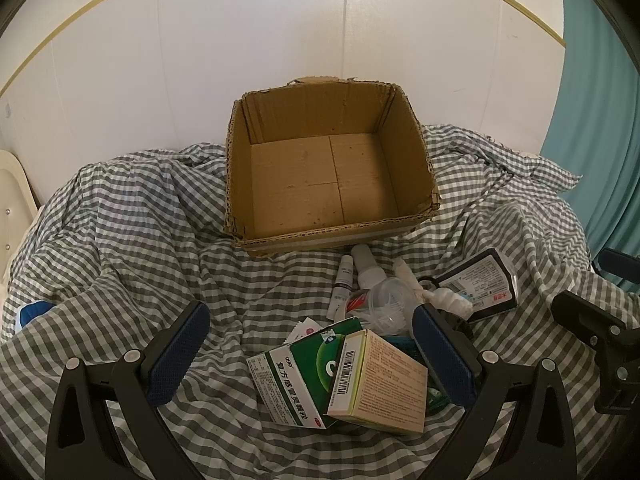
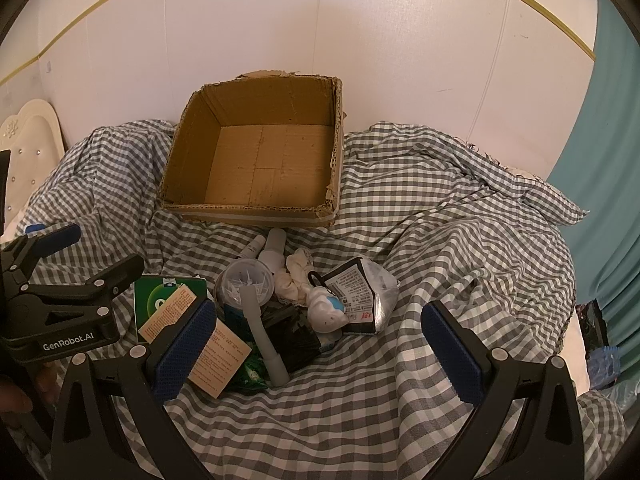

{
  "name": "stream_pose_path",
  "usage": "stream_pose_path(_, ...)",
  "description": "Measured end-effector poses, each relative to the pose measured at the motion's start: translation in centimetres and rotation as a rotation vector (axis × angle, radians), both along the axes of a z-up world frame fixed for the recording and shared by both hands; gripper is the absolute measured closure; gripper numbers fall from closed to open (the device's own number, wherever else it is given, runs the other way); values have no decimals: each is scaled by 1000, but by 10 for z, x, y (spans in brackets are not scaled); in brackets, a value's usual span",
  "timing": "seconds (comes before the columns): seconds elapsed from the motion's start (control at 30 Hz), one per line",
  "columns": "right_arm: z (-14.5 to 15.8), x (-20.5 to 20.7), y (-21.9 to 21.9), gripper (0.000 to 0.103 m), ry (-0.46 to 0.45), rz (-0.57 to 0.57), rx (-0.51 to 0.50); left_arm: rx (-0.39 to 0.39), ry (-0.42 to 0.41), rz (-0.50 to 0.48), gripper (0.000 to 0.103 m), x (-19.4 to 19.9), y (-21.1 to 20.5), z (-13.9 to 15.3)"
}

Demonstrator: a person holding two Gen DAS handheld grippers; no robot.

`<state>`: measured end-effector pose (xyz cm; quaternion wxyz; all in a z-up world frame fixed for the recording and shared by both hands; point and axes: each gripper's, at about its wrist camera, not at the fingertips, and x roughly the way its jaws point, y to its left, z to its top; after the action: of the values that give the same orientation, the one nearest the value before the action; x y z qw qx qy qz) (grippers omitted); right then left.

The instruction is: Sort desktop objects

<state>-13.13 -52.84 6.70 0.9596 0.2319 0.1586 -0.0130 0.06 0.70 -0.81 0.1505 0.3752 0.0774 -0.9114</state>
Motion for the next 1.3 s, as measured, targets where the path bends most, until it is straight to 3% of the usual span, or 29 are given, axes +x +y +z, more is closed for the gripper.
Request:
stream_pose_path(0.03,-1,0,1,0,0,1,0,0,-1,2,0,0,0,0)
stream_pose_path(0.07,8,-6,9,0,102,144,-65,-1,-1,4,0,0,0,0)
stream_pose_path(0.3,9,-6,10,0,109,154,-68,0,-6,29,0,-1,0,0)
stream_pose_path(0.33,9,-6,10,0,110,156,-68,-6,-11,117,0,-2,0,0)
stream_pose_path(0.6,4,-9,14,0,124,185,-70,31,-41,139,0,-5,-5,-4)
stream_pose_path(0.7,7,-7,16,0,149,231,-82,64,-33,184,0,-4,-6,-5)
stream_pose_path(1.07,19,14,-1,0,188,368,-53,102,-119,273,0,-12,-11,-27)
stream_pose_path(1.2,38,27,-7,0,158,435,-137,149,-173,299,0,-16,-15,-43)
stream_pose_path(1.27,47,38,-4,0,179,544,-222,161,-203,305,0,-21,-12,-51)
stream_pose_path(1.3,53,44,2,0,209,659,-281,161,-221,327,0,-24,-9,-55)
